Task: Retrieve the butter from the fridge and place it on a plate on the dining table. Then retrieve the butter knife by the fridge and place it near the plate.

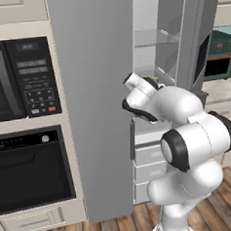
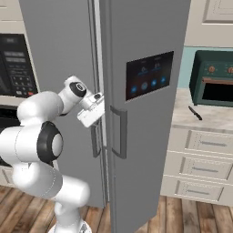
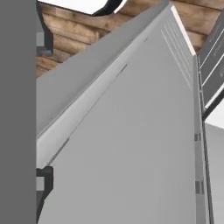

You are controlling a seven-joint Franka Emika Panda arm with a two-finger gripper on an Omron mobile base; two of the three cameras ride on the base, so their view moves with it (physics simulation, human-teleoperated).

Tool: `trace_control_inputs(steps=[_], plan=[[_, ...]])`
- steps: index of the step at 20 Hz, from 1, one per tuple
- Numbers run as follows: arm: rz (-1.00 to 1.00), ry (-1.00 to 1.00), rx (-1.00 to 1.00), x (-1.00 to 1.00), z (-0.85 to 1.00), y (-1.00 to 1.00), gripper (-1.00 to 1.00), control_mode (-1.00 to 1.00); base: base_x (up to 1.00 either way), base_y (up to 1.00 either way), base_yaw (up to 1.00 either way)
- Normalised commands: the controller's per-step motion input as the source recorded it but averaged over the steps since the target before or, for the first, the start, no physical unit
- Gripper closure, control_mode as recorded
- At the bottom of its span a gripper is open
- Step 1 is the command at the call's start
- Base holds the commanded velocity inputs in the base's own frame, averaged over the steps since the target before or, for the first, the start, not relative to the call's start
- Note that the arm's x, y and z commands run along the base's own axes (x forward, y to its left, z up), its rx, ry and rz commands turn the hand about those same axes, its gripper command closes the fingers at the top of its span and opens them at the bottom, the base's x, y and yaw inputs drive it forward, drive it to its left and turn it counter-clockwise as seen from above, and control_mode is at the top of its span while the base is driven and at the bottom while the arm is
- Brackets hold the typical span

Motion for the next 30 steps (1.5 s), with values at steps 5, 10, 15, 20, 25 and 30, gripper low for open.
trace_control_inputs(steps=[5, 10, 15, 20, 25, 30], plan=[[0.00, 0.21, -0.12, -0.33, 0.00, -0.42, -1.00, -1.00, 0.00, 0.00, 0.00], [-0.01, 0.25, -0.16, -0.65, 0.00, -0.54, -1.00, -1.00, 0.00, 0.00, 0.00], [0.00, 0.22, -0.10, -0.89, 0.00, -0.91, -1.00, -1.00, 0.00, 0.00, 0.00], [0.00, 0.17, -0.05, -0.98, 0.00, -0.96, -1.00, -1.00, 0.00, 0.00, 0.00], [0.01, -0.01, 0.00, -0.43, -0.01, 0.22, -1.00, -1.00, 0.00, 0.00, 0.00], [0.10, -0.02, 0.07, -0.07, 0.02, 0.95, -1.00, -1.00, 0.00, 0.00, 0.00]])
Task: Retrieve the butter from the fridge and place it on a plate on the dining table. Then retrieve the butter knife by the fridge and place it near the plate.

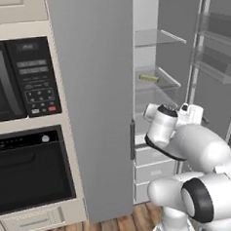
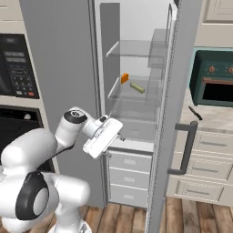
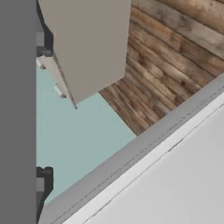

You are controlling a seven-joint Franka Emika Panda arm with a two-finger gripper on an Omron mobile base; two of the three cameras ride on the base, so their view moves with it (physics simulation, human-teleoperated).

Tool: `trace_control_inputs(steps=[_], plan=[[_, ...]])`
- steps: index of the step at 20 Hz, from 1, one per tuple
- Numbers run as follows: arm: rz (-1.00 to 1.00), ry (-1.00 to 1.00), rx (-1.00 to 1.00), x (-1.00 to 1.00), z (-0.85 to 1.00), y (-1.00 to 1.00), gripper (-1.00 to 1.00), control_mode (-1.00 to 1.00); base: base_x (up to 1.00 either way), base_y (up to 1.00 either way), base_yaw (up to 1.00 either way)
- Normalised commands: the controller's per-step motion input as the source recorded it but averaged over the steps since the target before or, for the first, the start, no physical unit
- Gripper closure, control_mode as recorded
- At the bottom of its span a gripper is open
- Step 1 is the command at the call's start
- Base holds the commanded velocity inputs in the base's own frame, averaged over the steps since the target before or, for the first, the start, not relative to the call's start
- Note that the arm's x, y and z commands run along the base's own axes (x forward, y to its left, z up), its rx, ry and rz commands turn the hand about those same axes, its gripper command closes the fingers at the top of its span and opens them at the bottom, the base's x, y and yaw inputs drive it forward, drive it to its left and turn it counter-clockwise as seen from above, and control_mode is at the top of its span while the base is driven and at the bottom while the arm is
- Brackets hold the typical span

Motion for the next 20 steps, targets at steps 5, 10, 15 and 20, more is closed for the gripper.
trace_control_inputs(steps=[5, 10, 15, 20], plan=[[0.00, -0.28, 0.61, 0.33, 0.02, 0.65, -1.00, -1.00, 0.00, 0.00, 0.00], [-0.04, -0.37, 0.77, 0.25, 0.03, 0.64, -1.00, -1.00, 0.00, 0.00, 0.00], [-0.16, -0.49, 0.81, 0.02, 0.00, 0.53, -1.00, -1.00, 0.00, 0.00, 0.00], [-0.04, -0.43, 0.48, -0.31, 0.25, 0.14, -1.00, -1.00, 0.00, 0.00, 0.00]])
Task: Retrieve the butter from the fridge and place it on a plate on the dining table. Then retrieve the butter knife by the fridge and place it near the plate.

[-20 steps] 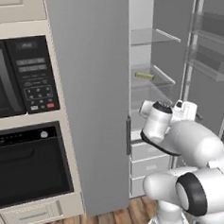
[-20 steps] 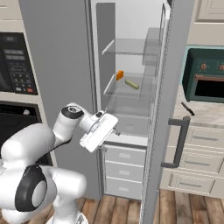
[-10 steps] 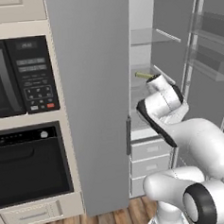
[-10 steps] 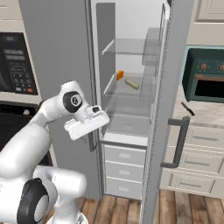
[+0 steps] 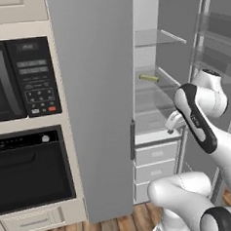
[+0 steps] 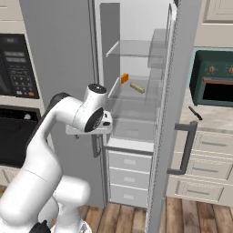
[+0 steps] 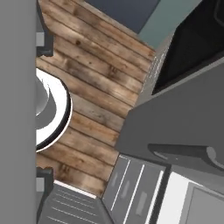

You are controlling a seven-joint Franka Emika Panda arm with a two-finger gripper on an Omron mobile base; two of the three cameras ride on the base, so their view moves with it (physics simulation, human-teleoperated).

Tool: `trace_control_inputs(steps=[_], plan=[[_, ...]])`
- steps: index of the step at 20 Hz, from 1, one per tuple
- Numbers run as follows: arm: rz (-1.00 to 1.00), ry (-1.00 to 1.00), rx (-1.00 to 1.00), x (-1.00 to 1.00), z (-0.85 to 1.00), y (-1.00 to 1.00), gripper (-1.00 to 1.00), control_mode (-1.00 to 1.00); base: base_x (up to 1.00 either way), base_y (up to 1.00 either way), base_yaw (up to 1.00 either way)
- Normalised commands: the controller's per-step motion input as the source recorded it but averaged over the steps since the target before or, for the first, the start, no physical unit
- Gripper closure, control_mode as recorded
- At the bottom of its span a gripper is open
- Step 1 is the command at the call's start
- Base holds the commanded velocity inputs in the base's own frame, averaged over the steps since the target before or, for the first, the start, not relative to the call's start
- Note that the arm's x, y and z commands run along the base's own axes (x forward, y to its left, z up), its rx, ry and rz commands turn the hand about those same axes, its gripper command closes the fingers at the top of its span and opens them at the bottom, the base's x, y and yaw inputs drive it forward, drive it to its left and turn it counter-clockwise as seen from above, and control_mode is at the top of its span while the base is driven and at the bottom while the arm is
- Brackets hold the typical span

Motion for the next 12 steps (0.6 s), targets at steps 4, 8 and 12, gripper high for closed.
trace_control_inputs(steps=[4, 8, 12], plan=[[-0.30, 0.02, -0.04, 0.00, 0.16, 0.06, -1.00, -1.00, 0.00, 0.00, 0.00], [-0.46, 0.31, 0.05, 0.21, 0.00, 0.46, -1.00, -1.00, 0.00, 0.00, 0.00], [-0.41, 0.27, 0.01, 0.20, 0.01, 0.19, -1.00, -1.00, 0.00, 0.00, 0.00]])
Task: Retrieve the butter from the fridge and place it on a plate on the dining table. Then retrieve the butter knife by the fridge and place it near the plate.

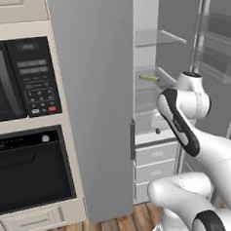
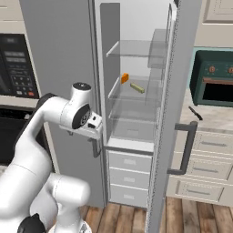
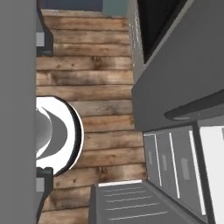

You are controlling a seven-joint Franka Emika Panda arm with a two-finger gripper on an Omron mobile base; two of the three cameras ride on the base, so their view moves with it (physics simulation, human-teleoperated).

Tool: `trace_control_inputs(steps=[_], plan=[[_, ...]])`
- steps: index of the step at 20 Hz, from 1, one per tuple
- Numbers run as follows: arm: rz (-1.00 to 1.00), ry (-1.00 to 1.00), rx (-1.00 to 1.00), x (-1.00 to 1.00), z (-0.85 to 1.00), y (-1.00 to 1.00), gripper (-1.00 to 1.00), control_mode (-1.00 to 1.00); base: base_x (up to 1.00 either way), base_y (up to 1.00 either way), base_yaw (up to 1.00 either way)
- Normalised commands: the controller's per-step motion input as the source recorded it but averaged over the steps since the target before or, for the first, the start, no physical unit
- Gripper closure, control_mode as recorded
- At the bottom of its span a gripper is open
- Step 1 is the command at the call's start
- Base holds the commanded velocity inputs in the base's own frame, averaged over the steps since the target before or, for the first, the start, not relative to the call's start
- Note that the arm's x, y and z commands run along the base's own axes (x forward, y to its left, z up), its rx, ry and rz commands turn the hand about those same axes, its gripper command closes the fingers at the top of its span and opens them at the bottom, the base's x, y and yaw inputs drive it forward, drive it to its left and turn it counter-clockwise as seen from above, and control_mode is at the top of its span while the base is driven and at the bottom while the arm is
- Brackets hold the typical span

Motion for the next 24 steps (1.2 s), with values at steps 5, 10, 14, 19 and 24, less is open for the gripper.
trace_control_inputs(steps=[5, 10, 14, 19, 24], plan=[[-0.15, -0.02, -0.15, -0.21, 0.00, 0.00, -1.00, -1.00, 0.00, 0.00, 0.00], [-0.10, -0.02, -0.06, -0.39, 0.03, 0.00, -1.00, -1.00, 0.00, 0.00, 0.00], [-0.02, 0.00, 0.00, -0.44, 0.00, 0.00, -1.00, -1.00, 0.00, 0.00, 0.00], [0.00, 0.00, 0.00, -0.02, 0.00, 0.00, -1.00, -1.00, 0.00, 0.00, 0.00], [0.00, 0.00, 0.00, 0.00, 0.00, 0.00, -1.00, -1.00, 0.00, 0.00, 0.00]])
